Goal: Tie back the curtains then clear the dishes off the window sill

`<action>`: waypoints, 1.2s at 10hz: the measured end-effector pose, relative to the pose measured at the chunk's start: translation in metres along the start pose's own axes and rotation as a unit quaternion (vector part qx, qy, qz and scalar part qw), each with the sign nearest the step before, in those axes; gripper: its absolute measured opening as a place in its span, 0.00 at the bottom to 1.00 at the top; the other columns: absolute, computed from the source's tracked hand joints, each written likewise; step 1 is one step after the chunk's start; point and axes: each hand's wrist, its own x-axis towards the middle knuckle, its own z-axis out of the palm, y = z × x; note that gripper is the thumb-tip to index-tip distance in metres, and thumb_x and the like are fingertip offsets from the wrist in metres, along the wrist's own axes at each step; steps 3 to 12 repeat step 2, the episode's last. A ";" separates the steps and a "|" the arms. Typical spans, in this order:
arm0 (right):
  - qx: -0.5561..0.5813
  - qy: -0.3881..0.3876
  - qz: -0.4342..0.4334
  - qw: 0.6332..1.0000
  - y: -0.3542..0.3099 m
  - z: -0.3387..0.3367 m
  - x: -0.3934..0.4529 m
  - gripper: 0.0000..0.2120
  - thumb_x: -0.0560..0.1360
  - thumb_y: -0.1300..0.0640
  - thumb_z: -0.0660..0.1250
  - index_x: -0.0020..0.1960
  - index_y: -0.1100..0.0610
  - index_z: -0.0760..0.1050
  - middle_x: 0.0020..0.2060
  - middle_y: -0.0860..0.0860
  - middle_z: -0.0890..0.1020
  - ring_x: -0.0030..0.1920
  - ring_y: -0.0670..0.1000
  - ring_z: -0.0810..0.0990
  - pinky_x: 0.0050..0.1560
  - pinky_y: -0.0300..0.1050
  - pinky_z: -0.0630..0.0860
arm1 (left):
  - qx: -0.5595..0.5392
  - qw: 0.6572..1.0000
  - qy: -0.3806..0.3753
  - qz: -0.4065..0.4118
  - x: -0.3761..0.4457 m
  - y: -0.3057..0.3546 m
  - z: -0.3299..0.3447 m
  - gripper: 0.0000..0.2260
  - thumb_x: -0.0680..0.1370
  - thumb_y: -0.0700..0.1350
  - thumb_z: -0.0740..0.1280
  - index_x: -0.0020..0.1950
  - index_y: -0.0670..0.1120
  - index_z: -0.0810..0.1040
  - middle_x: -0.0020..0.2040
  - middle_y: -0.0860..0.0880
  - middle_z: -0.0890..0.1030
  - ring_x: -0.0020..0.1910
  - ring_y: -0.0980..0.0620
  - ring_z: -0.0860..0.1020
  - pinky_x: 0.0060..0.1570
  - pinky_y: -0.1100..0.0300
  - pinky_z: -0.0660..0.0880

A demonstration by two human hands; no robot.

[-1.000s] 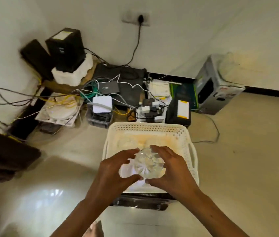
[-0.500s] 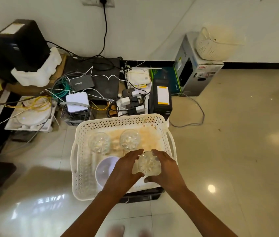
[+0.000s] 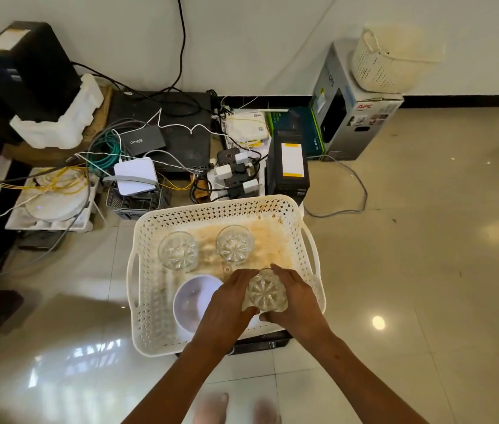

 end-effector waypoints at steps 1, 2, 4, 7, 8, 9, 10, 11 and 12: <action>-0.005 -0.013 0.001 1.000 0.004 0.002 0.001 0.47 0.62 0.56 0.80 0.74 0.54 0.58 0.66 0.51 0.71 0.65 0.50 0.71 0.62 0.40 0.69 | 0.016 1.000 -0.016 0.011 -0.003 0.000 -0.001 0.26 0.73 0.37 0.70 0.69 0.47 0.68 0.64 0.50 0.74 0.60 0.52 0.75 0.54 0.74 0.64; 0.004 -0.013 -0.002 1.000 0.003 0.000 -0.005 0.44 0.66 0.58 0.76 0.75 0.53 0.56 0.68 0.51 0.69 0.68 0.50 0.68 0.63 0.39 0.67 | 0.040 0.999 0.015 0.021 -0.015 0.002 -0.006 0.23 0.76 0.38 0.67 0.70 0.46 0.67 0.67 0.51 0.73 0.63 0.52 0.73 0.57 0.73 0.62; 0.004 -0.013 -0.002 1.000 0.003 0.000 -0.005 0.44 0.66 0.58 0.76 0.75 0.53 0.56 0.68 0.51 0.69 0.68 0.50 0.68 0.63 0.39 0.67 | 0.040 0.999 0.015 0.021 -0.015 0.002 -0.006 0.23 0.76 0.38 0.67 0.70 0.46 0.67 0.67 0.51 0.73 0.63 0.52 0.73 0.57 0.73 0.62; 0.004 -0.013 -0.002 1.000 0.003 0.000 -0.005 0.44 0.66 0.58 0.76 0.75 0.53 0.56 0.68 0.51 0.69 0.68 0.50 0.68 0.63 0.39 0.67 | 0.040 0.999 0.015 0.021 -0.015 0.002 -0.006 0.23 0.76 0.38 0.67 0.70 0.46 0.67 0.67 0.51 0.73 0.63 0.52 0.73 0.57 0.73 0.62; 0.004 -0.013 -0.002 1.000 0.003 0.000 -0.005 0.44 0.66 0.58 0.76 0.75 0.53 0.56 0.68 0.51 0.69 0.68 0.50 0.68 0.63 0.39 0.67 | 0.040 0.999 0.015 0.021 -0.015 0.002 -0.006 0.23 0.76 0.38 0.67 0.70 0.46 0.67 0.67 0.51 0.73 0.63 0.52 0.73 0.57 0.73 0.62; 0.004 -0.013 -0.002 1.000 0.003 0.000 -0.005 0.44 0.66 0.58 0.76 0.75 0.53 0.56 0.68 0.51 0.69 0.68 0.50 0.68 0.63 0.39 0.67 | 0.040 0.999 0.015 0.021 -0.015 0.002 -0.006 0.23 0.76 0.38 0.67 0.70 0.46 0.67 0.67 0.51 0.73 0.63 0.52 0.73 0.57 0.73 0.62; 0.004 -0.013 -0.002 1.000 0.003 0.000 -0.005 0.44 0.66 0.58 0.76 0.75 0.53 0.56 0.68 0.51 0.69 0.68 0.50 0.68 0.63 0.39 0.67 | 0.040 0.999 0.015 0.021 -0.015 0.002 -0.006 0.23 0.76 0.38 0.67 0.70 0.46 0.67 0.67 0.51 0.73 0.63 0.52 0.73 0.57 0.73 0.62; 0.004 -0.013 -0.002 1.000 0.003 0.000 -0.005 0.44 0.66 0.58 0.76 0.75 0.53 0.56 0.68 0.51 0.69 0.68 0.50 0.68 0.63 0.39 0.67 | 0.040 0.999 0.015 0.021 -0.015 0.002 -0.006 0.23 0.76 0.38 0.67 0.70 0.46 0.67 0.67 0.51 0.73 0.63 0.52 0.73 0.57 0.73 0.62; 0.004 -0.013 -0.002 1.000 0.003 0.000 -0.005 0.44 0.66 0.58 0.76 0.75 0.53 0.56 0.68 0.51 0.69 0.68 0.50 0.68 0.63 0.39 0.67 | 0.040 0.999 0.015 0.021 -0.015 0.002 -0.006 0.23 0.76 0.38 0.67 0.70 0.46 0.67 0.67 0.51 0.73 0.63 0.52 0.73 0.57 0.73 0.62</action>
